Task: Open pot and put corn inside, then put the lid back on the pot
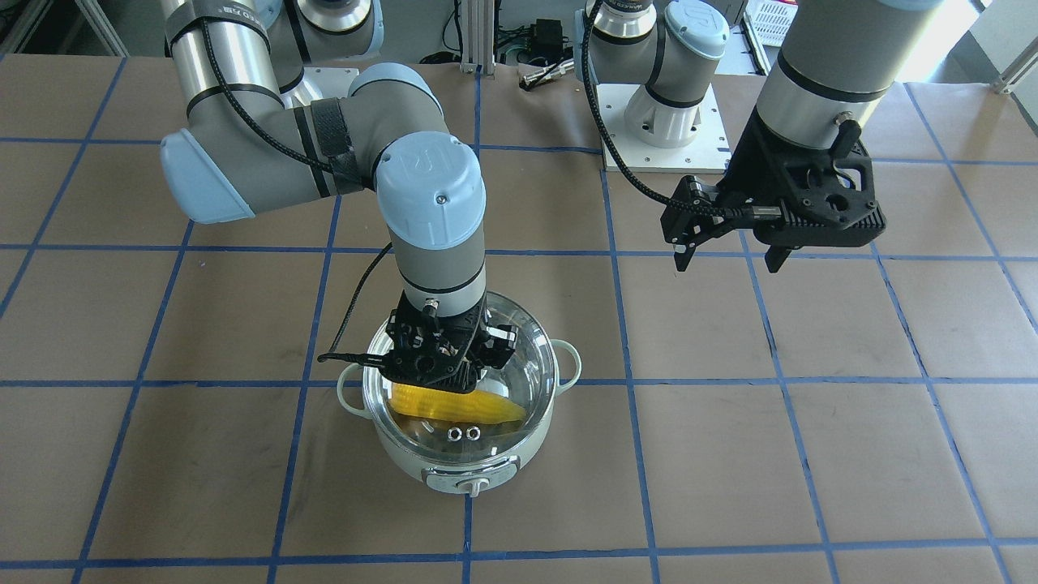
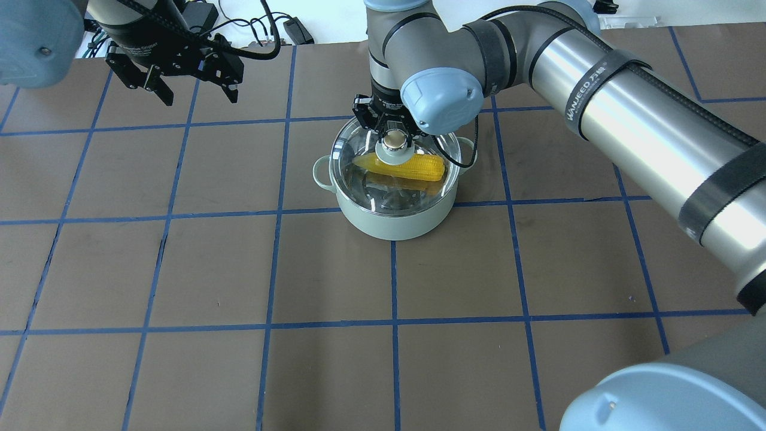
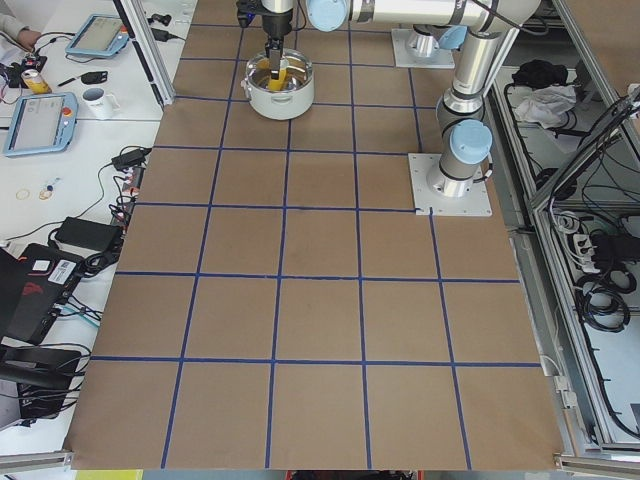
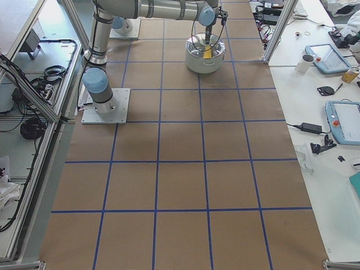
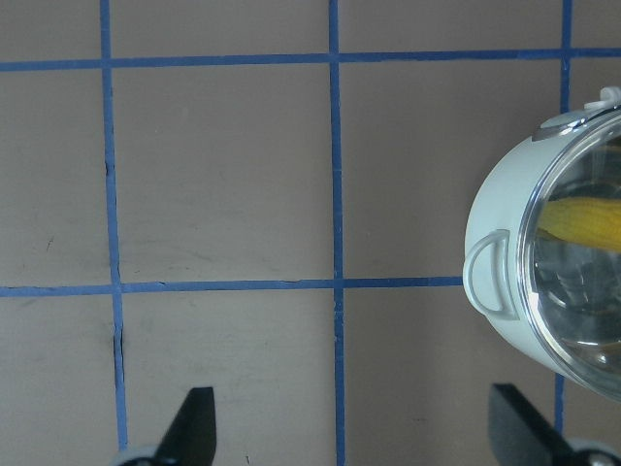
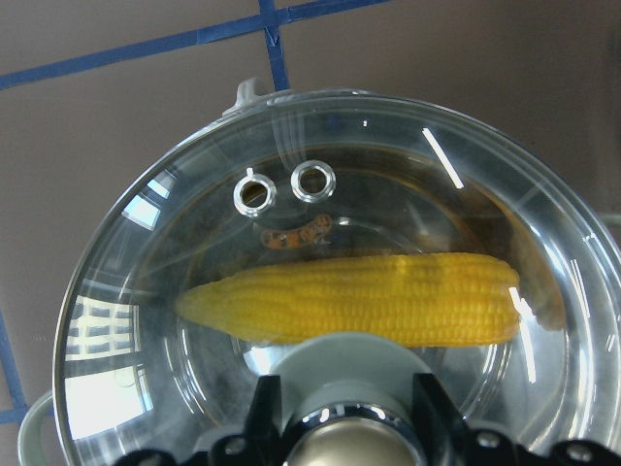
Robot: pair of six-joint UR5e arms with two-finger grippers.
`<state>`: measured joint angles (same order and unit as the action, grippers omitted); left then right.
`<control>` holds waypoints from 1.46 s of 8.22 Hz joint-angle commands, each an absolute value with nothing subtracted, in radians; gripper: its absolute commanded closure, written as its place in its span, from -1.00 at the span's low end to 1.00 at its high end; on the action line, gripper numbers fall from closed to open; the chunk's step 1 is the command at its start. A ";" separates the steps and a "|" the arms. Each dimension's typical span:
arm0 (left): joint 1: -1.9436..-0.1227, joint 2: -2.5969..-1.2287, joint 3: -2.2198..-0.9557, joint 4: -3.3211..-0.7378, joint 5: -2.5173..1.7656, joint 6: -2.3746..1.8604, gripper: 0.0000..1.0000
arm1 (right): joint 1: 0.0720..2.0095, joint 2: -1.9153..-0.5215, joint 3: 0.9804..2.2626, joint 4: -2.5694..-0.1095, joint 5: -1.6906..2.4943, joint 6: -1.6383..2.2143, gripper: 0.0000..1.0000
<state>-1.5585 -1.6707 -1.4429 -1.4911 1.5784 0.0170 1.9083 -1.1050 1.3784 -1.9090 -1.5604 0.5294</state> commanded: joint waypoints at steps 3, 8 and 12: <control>-1.559 -1.663 -1.440 -1.491 1.580 0.020 -1.00 | 1.907 -1.132 1.373 -1.902 -1.565 0.496 -1.00; -1.559 -1.666 -1.439 -1.491 1.582 0.014 -1.00 | 1.788 -1.398 1.498 -1.797 -1.603 0.297 -1.00; -1.559 -1.667 -1.436 -1.456 1.585 0.009 -1.00 | 1.625 -1.639 1.609 -1.561 -1.603 0.130 -1.00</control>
<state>-1.5585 -1.6714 -1.4387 -1.4679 1.5853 0.0099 1.6701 -1.5485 1.5843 -1.6800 -1.6050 0.1783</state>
